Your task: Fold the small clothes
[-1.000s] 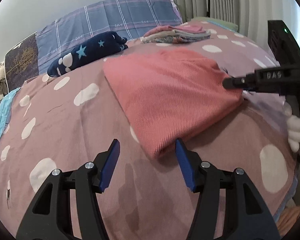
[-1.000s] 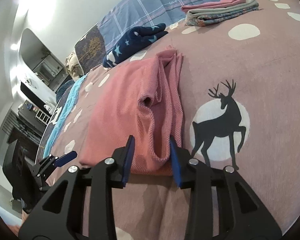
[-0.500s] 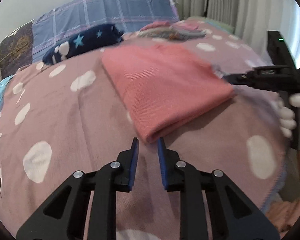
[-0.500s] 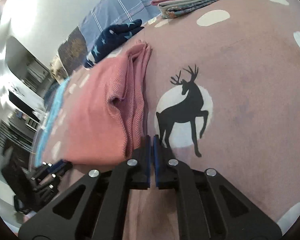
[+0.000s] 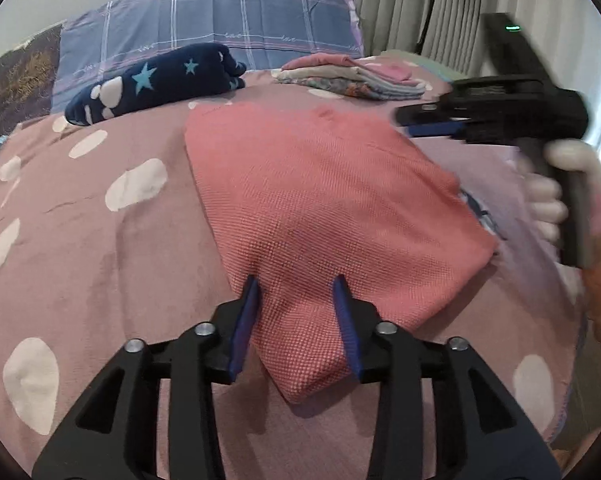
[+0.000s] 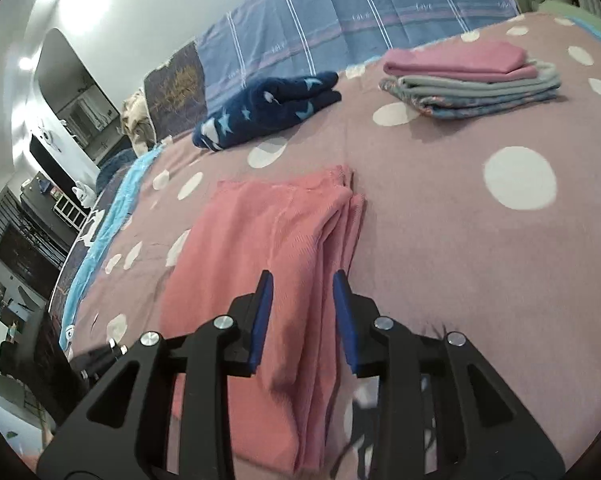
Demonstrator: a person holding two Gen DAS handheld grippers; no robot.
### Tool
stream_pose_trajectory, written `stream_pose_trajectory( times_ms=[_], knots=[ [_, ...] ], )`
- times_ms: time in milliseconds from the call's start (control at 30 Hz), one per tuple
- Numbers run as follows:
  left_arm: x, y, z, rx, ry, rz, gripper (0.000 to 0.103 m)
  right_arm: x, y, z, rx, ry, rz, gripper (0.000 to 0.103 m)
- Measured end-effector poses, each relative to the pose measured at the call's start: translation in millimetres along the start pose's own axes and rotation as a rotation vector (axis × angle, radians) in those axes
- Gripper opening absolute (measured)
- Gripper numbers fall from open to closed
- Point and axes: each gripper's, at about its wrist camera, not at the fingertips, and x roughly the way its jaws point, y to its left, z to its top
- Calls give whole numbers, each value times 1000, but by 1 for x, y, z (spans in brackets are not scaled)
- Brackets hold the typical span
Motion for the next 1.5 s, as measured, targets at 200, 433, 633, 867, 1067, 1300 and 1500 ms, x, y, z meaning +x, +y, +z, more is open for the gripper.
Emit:
stream_pose_trajectory(
  times_ms=[200,433,633,867,1067,1300,1500],
  knots=[
    [5,-6,-3,21,23,12,47,47,-8,31,30,77,-1,41],
    [5,-6,-4,20,25,10,50,27,7,44,-79,-138,118,6],
    [4,-8,-5,27,24,13,51,62,-14,31,-133,-55,-170,14],
    [6,-9,-4,35,26,23,53,8,-1,17,-161,-185,-100,24],
    [9,-4,-3,5,41,51,70,-23,50,-37,-263,-127,137,33],
    [3,1,-8,-34,43,33,70,9,23,-71,-196,41,7,14],
    [-7,1,-18,-61,37,34,70,-4,40,-79,-251,17,-73,18]
  ],
)
